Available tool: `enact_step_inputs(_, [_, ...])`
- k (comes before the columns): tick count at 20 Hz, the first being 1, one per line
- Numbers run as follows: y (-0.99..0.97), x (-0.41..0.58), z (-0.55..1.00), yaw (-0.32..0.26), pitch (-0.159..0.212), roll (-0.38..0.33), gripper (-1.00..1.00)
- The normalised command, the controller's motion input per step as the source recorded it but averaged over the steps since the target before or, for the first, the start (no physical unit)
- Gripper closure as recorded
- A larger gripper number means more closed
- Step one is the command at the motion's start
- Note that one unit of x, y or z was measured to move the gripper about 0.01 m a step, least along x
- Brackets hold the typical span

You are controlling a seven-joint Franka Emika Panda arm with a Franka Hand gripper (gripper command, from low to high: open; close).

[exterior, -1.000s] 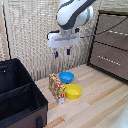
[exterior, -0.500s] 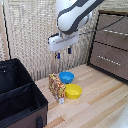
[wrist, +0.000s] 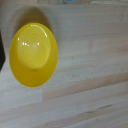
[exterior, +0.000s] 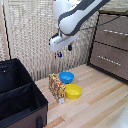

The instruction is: Locate and clasp the grip of the topmost drawer. Steadily and circumspectly yank the drawer open. Discover and seize the nutrition bar using your clamp. Deposit the nutrition bar in the accessible drawer. Unclench the nutrition bar.

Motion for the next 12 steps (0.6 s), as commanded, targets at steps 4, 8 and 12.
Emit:
enact_step_inputs(4, [0.0, 0.427, 0.35, 0.094, 0.0, -0.274, -1.0])
enact_step_inputs(8, [0.02, 0.494, 0.44, 0.059, 0.0, -0.266, -1.0])
enact_step_inputs(12, [0.16, 0.365, 0.45, 0.032, 0.015, -0.283, -1.0])
